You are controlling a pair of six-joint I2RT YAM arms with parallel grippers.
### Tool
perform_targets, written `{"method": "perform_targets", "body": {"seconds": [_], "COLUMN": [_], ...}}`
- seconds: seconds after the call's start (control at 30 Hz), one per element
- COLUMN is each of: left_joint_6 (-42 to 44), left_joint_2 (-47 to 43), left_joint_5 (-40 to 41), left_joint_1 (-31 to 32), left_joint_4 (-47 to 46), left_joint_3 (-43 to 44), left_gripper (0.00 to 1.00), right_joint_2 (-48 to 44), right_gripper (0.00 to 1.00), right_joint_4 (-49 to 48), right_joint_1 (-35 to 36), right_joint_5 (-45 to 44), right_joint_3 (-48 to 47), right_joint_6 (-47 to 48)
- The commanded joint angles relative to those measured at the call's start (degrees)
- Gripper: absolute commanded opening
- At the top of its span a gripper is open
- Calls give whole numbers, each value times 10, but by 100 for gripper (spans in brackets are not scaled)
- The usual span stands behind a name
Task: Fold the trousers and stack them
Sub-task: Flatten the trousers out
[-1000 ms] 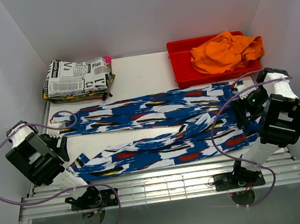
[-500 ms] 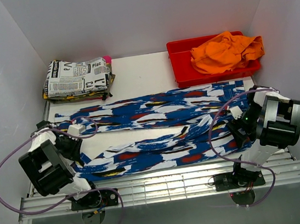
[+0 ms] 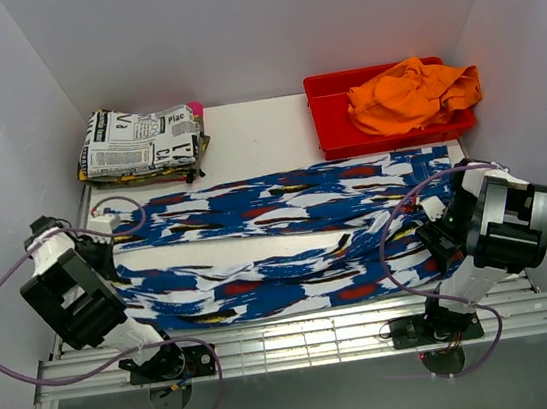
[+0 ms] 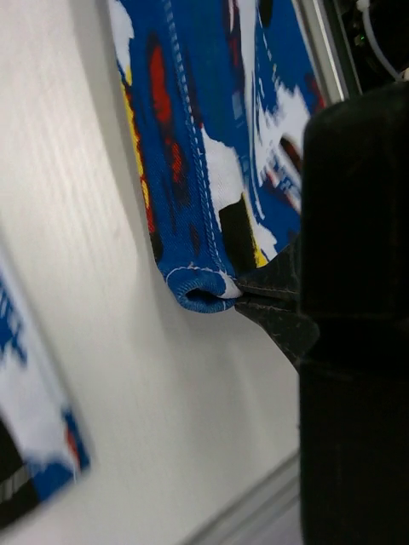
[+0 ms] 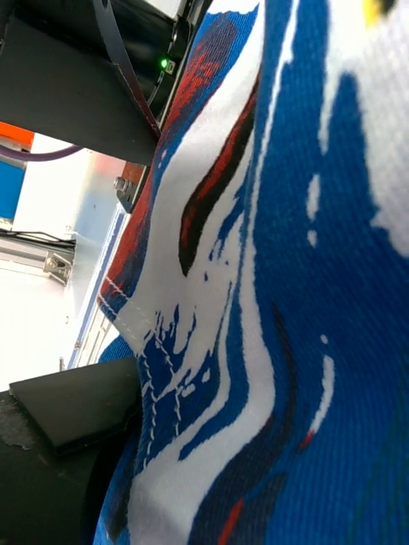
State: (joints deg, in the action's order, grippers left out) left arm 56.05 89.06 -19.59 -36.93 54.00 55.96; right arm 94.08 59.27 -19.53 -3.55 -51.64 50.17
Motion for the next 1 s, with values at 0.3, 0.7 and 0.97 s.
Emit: {"method": "perform_targets", "body": {"seconds": [0.3, 0.7, 0.97], "left_joint_6": [-89, -6, -33], "left_joint_2": [99, 36, -20], "left_joint_5": [35, -81, -121], "left_joint_1": [-76, -75, 40], "left_joint_4": [-62, 43, 76], "left_joint_3": [111, 149, 105], "left_gripper": [0, 74, 68], "right_joint_2": [-20, -82, -56], "right_gripper": [95, 94, 56], "right_joint_4": [-40, 158, 46], "right_joint_1": [-10, -3, 134], "right_joint_5": [-3, 300, 343], "right_joint_3": [12, -201, -224], "right_joint_6": [25, 80, -36]}}
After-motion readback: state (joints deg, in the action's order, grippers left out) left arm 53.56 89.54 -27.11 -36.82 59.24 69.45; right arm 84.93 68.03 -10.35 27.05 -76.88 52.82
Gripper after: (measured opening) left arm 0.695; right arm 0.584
